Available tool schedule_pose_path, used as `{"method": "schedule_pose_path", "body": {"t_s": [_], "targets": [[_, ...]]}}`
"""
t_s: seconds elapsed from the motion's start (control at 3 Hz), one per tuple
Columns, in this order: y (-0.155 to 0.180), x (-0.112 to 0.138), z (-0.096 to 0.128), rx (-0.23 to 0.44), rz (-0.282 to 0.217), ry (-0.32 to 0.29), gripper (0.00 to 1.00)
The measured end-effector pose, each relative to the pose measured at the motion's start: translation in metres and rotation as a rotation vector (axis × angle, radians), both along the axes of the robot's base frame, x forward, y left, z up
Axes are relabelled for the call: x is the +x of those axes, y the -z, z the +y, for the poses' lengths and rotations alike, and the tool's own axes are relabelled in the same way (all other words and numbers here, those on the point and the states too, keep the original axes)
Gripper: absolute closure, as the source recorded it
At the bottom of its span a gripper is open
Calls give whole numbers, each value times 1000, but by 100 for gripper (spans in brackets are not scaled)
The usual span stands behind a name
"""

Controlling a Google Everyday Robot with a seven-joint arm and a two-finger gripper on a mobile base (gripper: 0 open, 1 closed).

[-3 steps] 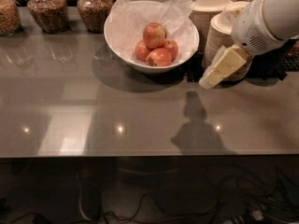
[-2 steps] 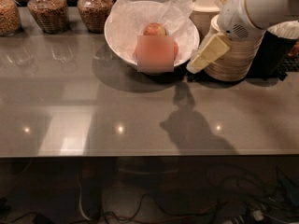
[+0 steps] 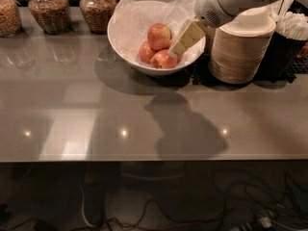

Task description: Pick apple from white bowl

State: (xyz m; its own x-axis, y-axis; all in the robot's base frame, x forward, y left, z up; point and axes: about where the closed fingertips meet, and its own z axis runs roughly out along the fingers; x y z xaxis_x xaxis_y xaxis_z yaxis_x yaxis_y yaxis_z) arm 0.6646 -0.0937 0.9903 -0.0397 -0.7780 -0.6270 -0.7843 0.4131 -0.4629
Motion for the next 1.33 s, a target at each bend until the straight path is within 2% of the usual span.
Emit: {"method": "schedule_pose_path", "body": {"t_s": [0.67,1.0,1.33], "targets": [[25,52,40,43,73,-20,0],[38,68,49,62,110,-15,3],[52,78,52,71,144,-4,10]]}}
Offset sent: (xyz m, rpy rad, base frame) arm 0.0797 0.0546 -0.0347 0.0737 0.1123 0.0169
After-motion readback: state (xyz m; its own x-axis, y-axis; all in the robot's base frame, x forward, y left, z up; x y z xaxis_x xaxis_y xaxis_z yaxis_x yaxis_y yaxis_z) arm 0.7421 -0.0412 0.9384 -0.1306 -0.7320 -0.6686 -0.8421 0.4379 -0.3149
